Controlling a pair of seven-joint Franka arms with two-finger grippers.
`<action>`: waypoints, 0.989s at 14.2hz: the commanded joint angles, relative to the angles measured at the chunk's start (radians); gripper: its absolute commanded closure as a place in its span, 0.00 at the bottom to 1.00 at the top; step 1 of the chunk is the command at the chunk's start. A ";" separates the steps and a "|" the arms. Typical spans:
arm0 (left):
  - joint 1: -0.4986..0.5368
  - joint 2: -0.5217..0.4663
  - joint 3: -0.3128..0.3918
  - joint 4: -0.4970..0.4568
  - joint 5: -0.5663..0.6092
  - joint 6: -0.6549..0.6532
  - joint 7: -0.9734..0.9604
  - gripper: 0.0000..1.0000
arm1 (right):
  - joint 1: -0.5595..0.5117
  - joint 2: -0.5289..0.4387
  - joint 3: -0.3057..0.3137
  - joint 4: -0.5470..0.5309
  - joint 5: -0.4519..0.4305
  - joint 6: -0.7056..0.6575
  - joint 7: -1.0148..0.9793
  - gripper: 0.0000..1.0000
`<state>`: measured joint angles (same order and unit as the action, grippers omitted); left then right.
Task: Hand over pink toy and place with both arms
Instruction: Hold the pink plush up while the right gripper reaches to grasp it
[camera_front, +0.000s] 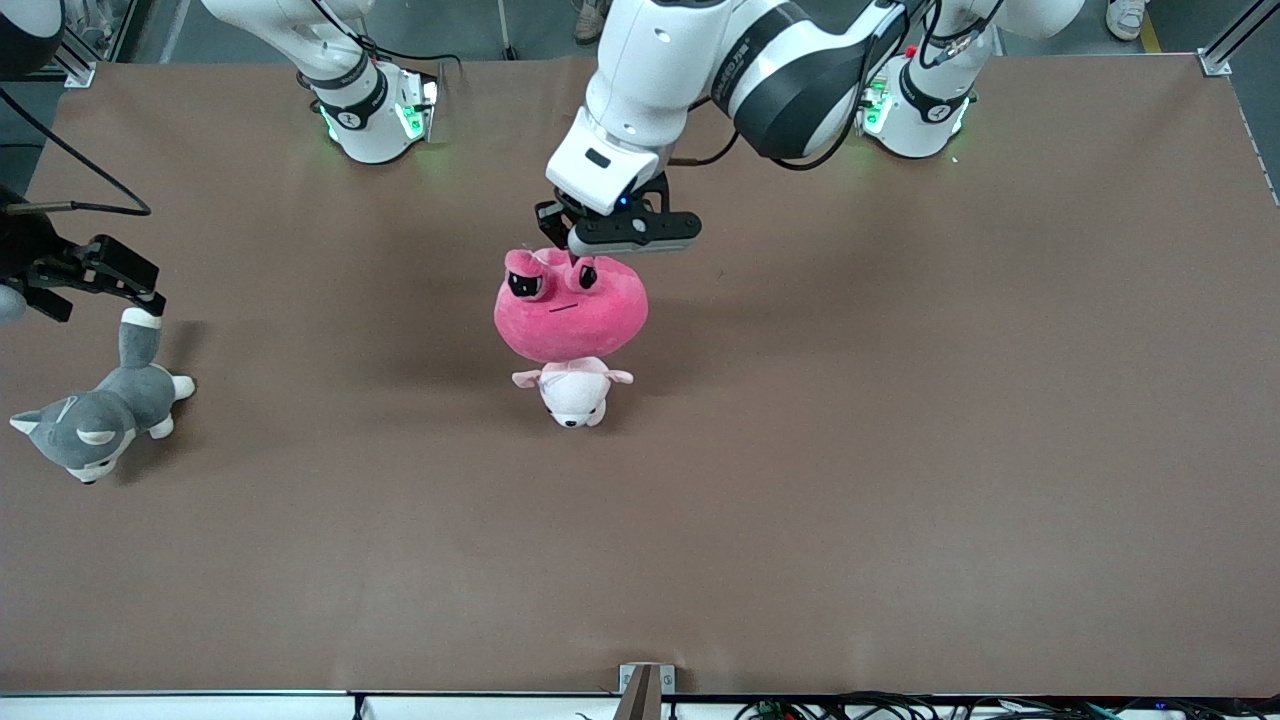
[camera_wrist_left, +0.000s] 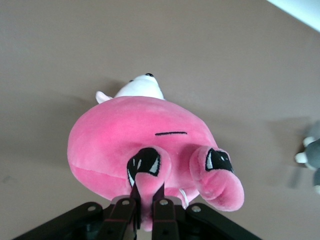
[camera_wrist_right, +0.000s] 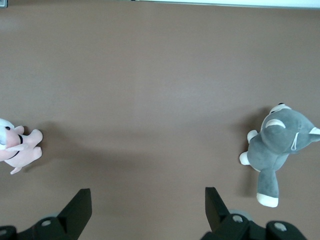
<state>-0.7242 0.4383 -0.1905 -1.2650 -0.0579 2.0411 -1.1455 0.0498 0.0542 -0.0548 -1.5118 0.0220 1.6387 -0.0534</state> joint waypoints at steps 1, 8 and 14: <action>-0.012 0.011 0.003 0.036 -0.022 0.020 -0.055 1.00 | -0.018 -0.004 0.000 -0.019 0.059 -0.019 -0.003 0.00; -0.034 0.013 0.002 0.044 -0.025 0.033 -0.108 1.00 | 0.091 0.059 0.004 -0.077 0.292 -0.008 0.007 0.00; -0.040 0.011 0.002 0.046 -0.025 0.036 -0.109 1.00 | 0.194 0.125 0.004 -0.073 0.512 0.009 0.030 0.01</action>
<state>-0.7549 0.4386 -0.1918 -1.2517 -0.0691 2.0765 -1.2416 0.2042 0.1839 -0.0443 -1.5823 0.5017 1.6398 -0.0467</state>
